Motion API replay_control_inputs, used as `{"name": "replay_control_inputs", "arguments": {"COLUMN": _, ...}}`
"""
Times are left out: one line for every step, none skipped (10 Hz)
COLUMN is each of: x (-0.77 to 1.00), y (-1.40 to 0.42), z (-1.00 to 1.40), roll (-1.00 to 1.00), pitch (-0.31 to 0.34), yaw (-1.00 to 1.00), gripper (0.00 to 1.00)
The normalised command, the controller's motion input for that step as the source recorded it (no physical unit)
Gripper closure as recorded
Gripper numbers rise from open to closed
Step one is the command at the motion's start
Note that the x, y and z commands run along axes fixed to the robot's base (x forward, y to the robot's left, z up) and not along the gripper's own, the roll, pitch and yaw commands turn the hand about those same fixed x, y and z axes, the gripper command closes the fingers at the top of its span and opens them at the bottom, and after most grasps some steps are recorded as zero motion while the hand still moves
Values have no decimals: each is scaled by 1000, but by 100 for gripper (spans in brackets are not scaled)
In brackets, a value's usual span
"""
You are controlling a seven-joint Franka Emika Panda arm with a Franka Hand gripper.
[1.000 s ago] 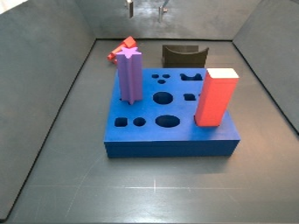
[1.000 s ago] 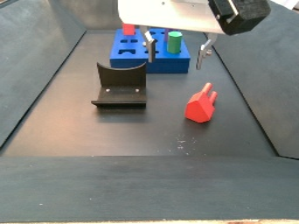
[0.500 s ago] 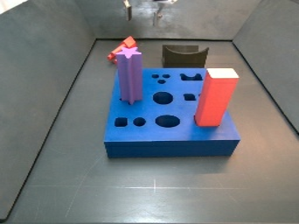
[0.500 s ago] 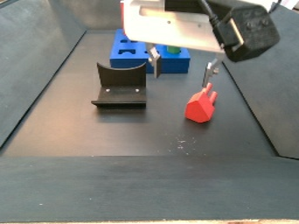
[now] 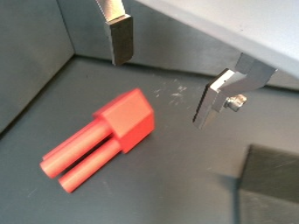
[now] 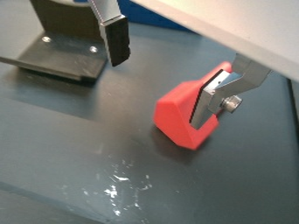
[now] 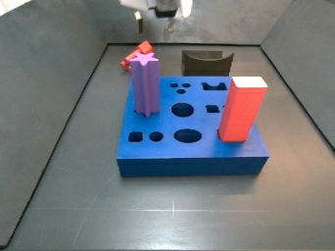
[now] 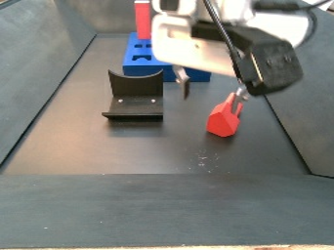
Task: Pick up the 3 prong object. Move up. Rotate the 3 prong object. Place the 3 prong object on the fixture. Regrasp the 3 prong object. Move to above the board. Insert the 3 prong object.
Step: Pick up the 3 prong object.
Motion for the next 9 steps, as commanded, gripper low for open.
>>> {"name": "replay_control_inputs", "arguments": {"x": -363, "y": 0, "z": -869, "roll": 66, "pitch": -187, "yaw": -131, "gripper": 0}}
{"name": "replay_control_inputs", "arguments": {"x": -589, "y": 0, "z": -863, "roll": 4, "pitch": -203, "yaw": -229, "gripper": 0}}
{"name": "replay_control_inputs", "arguments": {"x": -537, "y": 0, "z": -857, "roll": 6, "pitch": -203, "yaw": -257, "gripper": 0}}
{"name": "replay_control_inputs", "arguments": {"x": 0, "y": 0, "z": -74, "roll": 0, "pitch": 0, "yaw": 0, "gripper": 0}}
{"name": "replay_control_inputs", "arguments": {"x": -123, "y": 0, "z": -977, "roll": 0, "pitch": -130, "yaw": -226, "gripper": 0}}
{"name": "replay_control_inputs", "arguments": {"x": 0, "y": 17, "z": -260, "roll": 19, "pitch": 0, "yaw": -37, "gripper": 0}}
{"name": "replay_control_inputs", "arguments": {"x": -20, "y": 9, "z": -20, "roll": 0, "pitch": 0, "yaw": 0, "gripper": 0}}
{"name": "replay_control_inputs", "arguments": {"x": -100, "y": -134, "z": -886, "roll": 0, "pitch": -181, "yaw": 0, "gripper": 0}}
{"name": "replay_control_inputs", "arguments": {"x": -71, "y": 0, "z": -271, "roll": -4, "pitch": -69, "yaw": 0, "gripper": 0}}
